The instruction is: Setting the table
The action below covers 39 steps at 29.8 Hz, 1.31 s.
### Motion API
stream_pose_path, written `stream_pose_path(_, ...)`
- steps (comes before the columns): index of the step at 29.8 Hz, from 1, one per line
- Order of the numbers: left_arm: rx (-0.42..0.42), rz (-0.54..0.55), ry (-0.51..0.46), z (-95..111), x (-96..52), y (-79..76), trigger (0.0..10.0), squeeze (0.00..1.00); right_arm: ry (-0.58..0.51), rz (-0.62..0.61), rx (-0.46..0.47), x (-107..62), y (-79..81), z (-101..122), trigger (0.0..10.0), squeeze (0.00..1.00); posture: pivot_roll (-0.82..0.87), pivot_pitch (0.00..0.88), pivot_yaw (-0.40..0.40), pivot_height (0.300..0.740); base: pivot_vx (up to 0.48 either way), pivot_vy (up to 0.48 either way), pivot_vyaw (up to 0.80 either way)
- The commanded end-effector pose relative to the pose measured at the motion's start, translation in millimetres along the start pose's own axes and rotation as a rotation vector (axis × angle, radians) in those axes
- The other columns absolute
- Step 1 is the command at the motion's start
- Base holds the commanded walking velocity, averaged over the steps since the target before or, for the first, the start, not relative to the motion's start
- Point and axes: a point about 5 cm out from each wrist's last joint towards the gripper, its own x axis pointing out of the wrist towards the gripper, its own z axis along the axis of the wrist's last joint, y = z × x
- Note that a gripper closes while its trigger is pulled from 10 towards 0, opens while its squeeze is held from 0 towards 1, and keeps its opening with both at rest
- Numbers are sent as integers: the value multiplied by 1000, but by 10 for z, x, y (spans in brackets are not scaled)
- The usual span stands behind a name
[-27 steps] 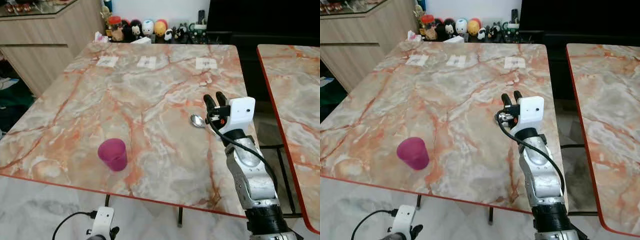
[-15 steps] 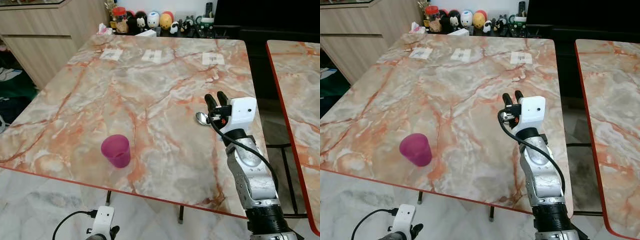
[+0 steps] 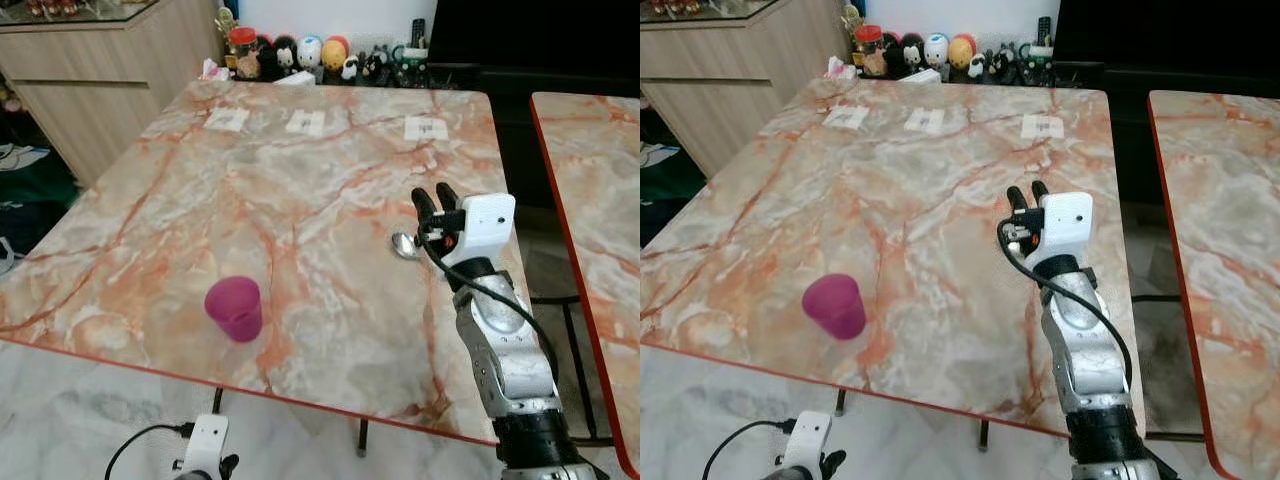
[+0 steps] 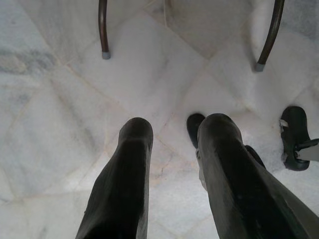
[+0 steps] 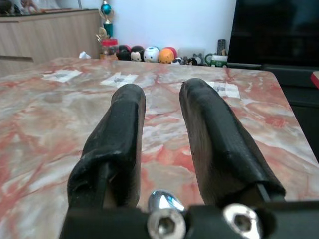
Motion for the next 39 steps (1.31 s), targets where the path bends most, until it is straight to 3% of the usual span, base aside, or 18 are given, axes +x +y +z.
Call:
stream_pose_path(1, -2, 2, 25, -74, -15, 16, 10000, 0, 3, 2, 4, 16, 5, 10, 10000, 0, -147, 126, 64, 740, 296, 0, 0)
stream_pose_path(14, 3, 3, 20, -53, -9, 0, 10000, 0, 14, -17, -10, 17, -54, 5, 10000, 0, -147, 127, 63, 740, 68, 0, 0)
stream_pose_path(18, 2, 3, 20, -51, -8, 1, 10000, 0, 49, -52, -40, 23, -150, -26, 10000, 0, -147, 128, 62, 740, 0, 0, 0)
stream_pose_path(20, 2, 4, 21, -54, -9, 8, 10000, 0, 116, -89, -71, 28, -288, -95, 10000, 0, -148, 129, 62, 740, 0, 0, 0)
stream_pose_path(23, 2, 4, 23, -57, -10, 13, 10000, 0, 177, -87, -92, 24, -359, -158, 10000, 0, -148, 129, 62, 740, 0, 0, 0)
stream_pose_path(24, 1, 5, 23, -60, -12, 18, 10000, 0, 225, -83, -103, 17, -405, -203, 10000, 831, -148, 130, 63, 740, 0, 0, 0)
stream_pose_path(25, 1, 5, 24, -63, -13, 24, 10000, 0, 264, -79, -114, 10, -451, -238, 10000, 1000, -148, 130, 63, 740, 0, 0, 0)
stream_pose_path(30, 3, 4, 28, -75, -17, 37, 10000, 0, 397, -20, -189, 2, -646, -323, 10000, 965, -151, 131, 65, 740, 0, 0, 0)
stream_pose_path(31, 3, 4, 28, -75, -17, 39, 10000, 0, 414, 39, -207, 9, -667, -316, 10000, 0, -155, 131, 66, 740, 0, 0, 0)
stream_pose_path(33, 4, 4, 28, -74, -17, 36, 10000, 0, 472, 159, -268, -22, -660, -350, 10000, 0, -152, 131, 65, 740, 0, 0, 0)
stream_pose_path(39, 1, 2, 27, -70, -14, 19, 10000, 0, 520, 226, -239, -76, -758, -380, 10000, 0, -153, 131, 65, 740, 0, 0, 0)
